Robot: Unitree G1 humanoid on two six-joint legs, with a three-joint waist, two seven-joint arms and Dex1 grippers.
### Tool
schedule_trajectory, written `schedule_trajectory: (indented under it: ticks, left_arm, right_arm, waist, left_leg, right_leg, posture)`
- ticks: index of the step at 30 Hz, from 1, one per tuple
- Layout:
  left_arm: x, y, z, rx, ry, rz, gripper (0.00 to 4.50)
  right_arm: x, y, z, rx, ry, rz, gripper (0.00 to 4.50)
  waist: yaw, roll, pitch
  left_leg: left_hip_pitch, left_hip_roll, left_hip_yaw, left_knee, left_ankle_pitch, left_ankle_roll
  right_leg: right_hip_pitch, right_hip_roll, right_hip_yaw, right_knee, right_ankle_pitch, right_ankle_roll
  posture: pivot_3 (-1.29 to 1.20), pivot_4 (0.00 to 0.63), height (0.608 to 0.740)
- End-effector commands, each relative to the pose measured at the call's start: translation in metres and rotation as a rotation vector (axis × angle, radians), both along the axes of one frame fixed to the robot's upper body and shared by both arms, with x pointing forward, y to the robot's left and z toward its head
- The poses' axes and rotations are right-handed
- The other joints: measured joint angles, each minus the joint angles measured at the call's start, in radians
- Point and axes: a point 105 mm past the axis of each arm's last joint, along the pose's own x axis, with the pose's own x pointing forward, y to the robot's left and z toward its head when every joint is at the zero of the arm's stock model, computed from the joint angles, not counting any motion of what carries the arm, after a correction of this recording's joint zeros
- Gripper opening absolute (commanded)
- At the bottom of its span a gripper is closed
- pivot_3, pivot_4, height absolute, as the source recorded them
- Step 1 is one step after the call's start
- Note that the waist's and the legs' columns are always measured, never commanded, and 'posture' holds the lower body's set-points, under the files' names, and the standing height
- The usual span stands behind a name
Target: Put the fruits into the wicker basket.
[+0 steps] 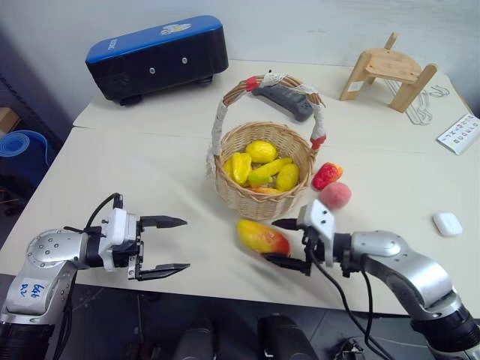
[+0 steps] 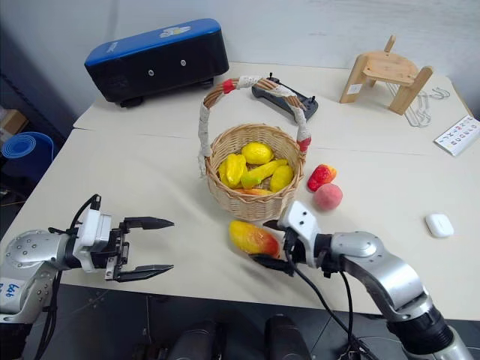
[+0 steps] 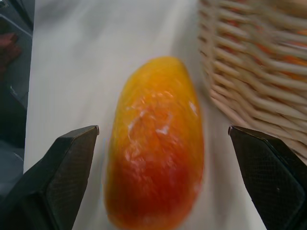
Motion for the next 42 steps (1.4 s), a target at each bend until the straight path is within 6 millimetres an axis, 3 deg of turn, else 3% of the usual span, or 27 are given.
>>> schedule_trajectory:
  ticks: [1,4,10,13,15,17,21,27,30,33,38,42]
  left_arm:
    - [-0.002,-0.005,0.007,-0.009,-0.028,-0.002,4.50]
    - [-0.004,-0.006,0.007,-0.012,-0.025,0.001,4.50]
    - [-0.004,-0.010,0.013,-0.052,-0.016,0.006,4.50]
    - [0.001,-0.013,0.030,-0.131,-0.043,0.045,4.50]
    - [0.006,-0.012,0.045,-0.182,-0.065,0.089,4.50]
    - [0.010,-0.011,0.058,-0.238,-0.068,0.127,4.50]
    - [0.012,-0.011,0.066,-0.291,-0.055,0.159,4.50]
    - [0.013,-0.016,0.058,-0.285,-0.039,0.158,4.50]
    - [0.015,-0.017,0.057,-0.288,-0.046,0.164,4.50]
    - [0.016,-0.017,0.059,-0.294,-0.054,0.166,4.50]
    - [0.016,-0.017,0.060,-0.291,-0.059,0.158,4.50]
    - [0.018,-0.018,0.060,-0.279,-0.070,0.135,4.50]
  right_arm:
    - [0.000,0.008,-0.005,-0.008,0.002,0.020,4.47]
    - [0.001,0.012,-0.012,-0.024,-0.008,0.027,4.30]
    - [-0.010,0.013,-0.001,0.061,-0.020,0.119,2.71]
    - [-0.026,0.005,0.028,0.185,-0.047,0.211,2.69]
    - [-0.030,-0.004,0.059,0.303,-0.040,0.201,2.69]
    - [-0.021,-0.010,0.087,0.374,-0.076,0.134,2.69]
    - [0.012,-0.012,0.116,0.354,-0.161,-0.019,2.69]
    - [0.056,0.011,0.123,0.311,-0.166,-0.124,2.69]
    - [0.059,0.022,0.120,0.284,-0.190,-0.116,3.62]
    - [0.059,0.017,0.130,0.328,-0.248,-0.139,4.47]
    - [0.026,-0.012,0.129,0.355,-0.329,-0.055,4.47]
    - [0.010,-0.065,0.104,0.264,-0.373,-0.131,4.47]
  waist:
    - [-0.002,0.000,0.000]
    - [-0.004,0.000,0.000]
    - [-0.005,0.000,0.000]
    - [0.001,0.000,0.000]
    - [0.001,-0.001,0.000]
    - [-0.002,-0.001,0.000]
    - [-0.019,-0.001,0.000]
    - [-0.029,-0.002,0.000]
    - [-0.028,-0.002,0.000]
    - [-0.024,-0.002,0.000]
    - [-0.015,-0.002,0.000]
    - [0.002,-0.002,0.000]
  left_leg:
    - [0.000,0.000,0.000,0.000,0.000,0.000]
    - [0.000,0.000,0.000,0.001,0.000,0.000]
    - [0.001,0.000,0.000,0.001,0.000,0.000]
    - [0.001,0.000,0.000,0.001,0.000,0.000]
    - [0.001,0.000,0.000,0.002,0.000,0.000]
    - [0.001,0.000,0.000,0.003,0.000,0.000]
    - [0.004,0.000,0.000,0.002,0.001,-0.001]
    - [0.004,0.000,0.000,0.001,0.002,-0.002]
    - [0.003,0.000,0.000,0.000,0.001,-0.001]
    - [0.001,0.000,-0.002,0.001,0.001,-0.001]
    - [0.000,-0.001,-0.006,0.002,0.001,-0.001]
    - [0.000,-0.001,-0.006,0.001,0.001,0.000]
  right_leg:
    - [0.000,0.000,0.000,0.000,0.000,0.000]
    - [0.001,0.000,0.000,0.000,0.000,0.000]
    - [0.000,0.000,0.000,0.003,0.000,0.000]
    - [0.001,0.000,0.000,0.003,0.000,0.000]
    - [0.001,0.000,-0.001,0.003,0.000,0.000]
    - [0.002,0.000,-0.001,0.004,0.000,0.000]
    - [0.002,0.000,-0.001,0.007,0.000,0.000]
    - [-0.001,0.000,-0.001,0.009,0.000,0.000]
    - [-0.002,0.000,-0.001,0.010,0.000,0.000]
    - [-0.002,0.000,-0.001,0.010,0.001,0.001]
    - [0.000,0.000,-0.002,0.008,0.004,0.007]
    - [0.000,0.000,-0.002,0.005,0.004,0.007]
  posture:
    - [0.00,0.150,0.740]
    - [0.00,0.150,0.740]
    - [0.00,0.150,0.740]
    - [0.00,0.150,0.740]
    - [0.00,0.150,0.740]
    - [0.00,0.150,0.740]
    - [0.00,0.150,0.740]
    - [0.00,0.150,0.740]
    - [0.00,0.150,0.740]
    - [0.00,0.150,0.740]
    - [0.00,0.150,0.740]
    - [0.00,0.150,0.740]
